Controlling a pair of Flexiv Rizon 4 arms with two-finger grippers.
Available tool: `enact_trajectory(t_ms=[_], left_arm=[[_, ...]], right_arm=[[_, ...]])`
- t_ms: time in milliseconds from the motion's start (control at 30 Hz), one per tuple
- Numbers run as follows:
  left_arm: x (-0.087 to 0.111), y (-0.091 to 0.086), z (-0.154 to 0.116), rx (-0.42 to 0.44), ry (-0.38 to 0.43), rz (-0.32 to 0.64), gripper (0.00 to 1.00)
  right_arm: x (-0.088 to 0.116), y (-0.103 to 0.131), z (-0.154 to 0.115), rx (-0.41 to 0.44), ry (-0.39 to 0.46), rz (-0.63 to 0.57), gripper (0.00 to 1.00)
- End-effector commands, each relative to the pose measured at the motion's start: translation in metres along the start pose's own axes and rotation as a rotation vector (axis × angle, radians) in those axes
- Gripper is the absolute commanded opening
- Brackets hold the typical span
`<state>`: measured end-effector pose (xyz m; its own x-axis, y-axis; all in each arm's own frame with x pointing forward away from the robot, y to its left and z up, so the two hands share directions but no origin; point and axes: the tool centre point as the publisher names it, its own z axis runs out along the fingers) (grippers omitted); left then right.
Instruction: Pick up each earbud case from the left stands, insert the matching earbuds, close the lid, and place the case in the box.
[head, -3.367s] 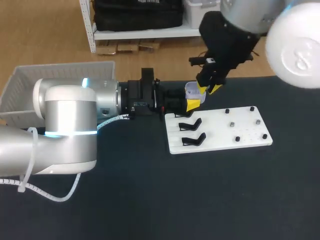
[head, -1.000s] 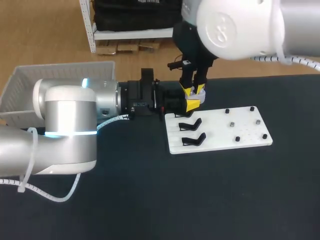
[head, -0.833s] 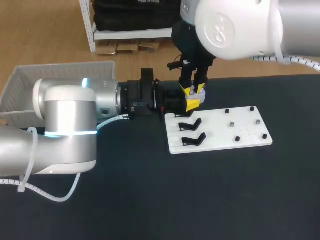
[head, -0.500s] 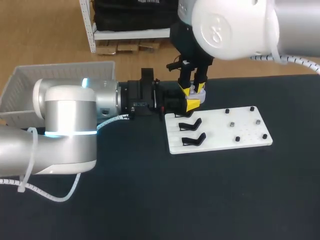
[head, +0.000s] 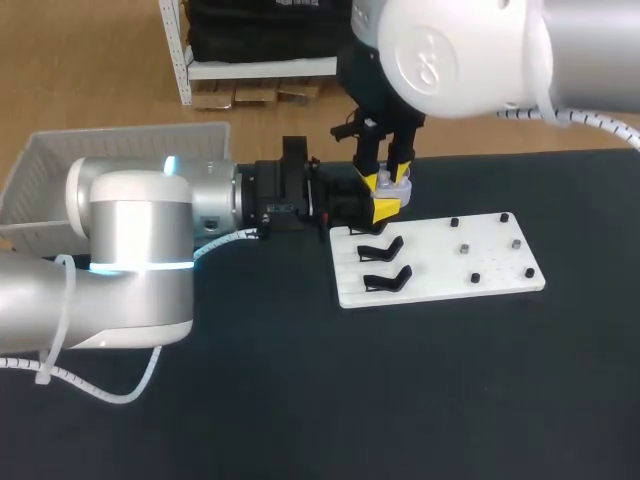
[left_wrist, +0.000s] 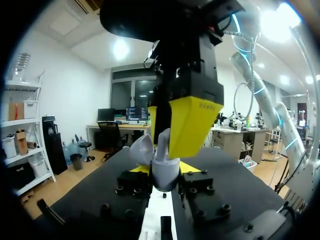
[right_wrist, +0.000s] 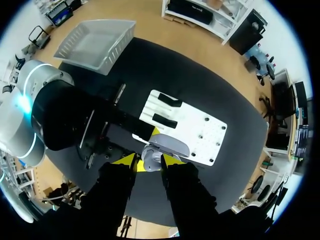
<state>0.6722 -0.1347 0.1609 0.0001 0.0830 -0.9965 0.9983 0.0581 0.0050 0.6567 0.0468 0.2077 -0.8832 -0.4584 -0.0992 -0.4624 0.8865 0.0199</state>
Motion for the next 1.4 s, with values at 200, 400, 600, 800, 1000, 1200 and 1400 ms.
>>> enact_trajectory(t_ms=[200, 400, 600, 800, 1000, 1200, 1400], left_arm=[[0.002, -0.002, 0.0, -0.009, -0.009, 0.005, 0.0], [0.002, -0.002, 0.0, -0.009, -0.009, 0.005, 0.0], [0.002, -0.002, 0.0, -0.009, -0.009, 0.005, 0.0], [0.002, -0.002, 0.0, -0.009, -0.009, 0.005, 0.0], [0.002, -0.002, 0.0, -0.009, -0.009, 0.005, 0.0], [0.002, -0.002, 0.0, -0.009, -0.009, 0.005, 0.0], [0.002, -0.002, 0.0, -0.009, -0.009, 0.005, 0.0]], right_arm=[[-0.002, 0.001, -0.003, 0.008, 0.001, 0.003, 0.3], [-0.004, 0.0, -0.005, 0.011, -0.001, 0.007, 0.3], [-0.004, 0.0, -0.004, 0.016, 0.004, 0.004, 0.3], [-0.001, 0.001, -0.002, 0.015, 0.012, 0.004, 0.31], [0.0, 0.001, -0.002, 0.018, 0.012, 0.005, 0.33], [0.001, -0.003, -0.002, 0.022, 0.01, 0.015, 0.34], [0.001, -0.004, -0.012, 0.034, -0.007, 0.012, 0.34]])
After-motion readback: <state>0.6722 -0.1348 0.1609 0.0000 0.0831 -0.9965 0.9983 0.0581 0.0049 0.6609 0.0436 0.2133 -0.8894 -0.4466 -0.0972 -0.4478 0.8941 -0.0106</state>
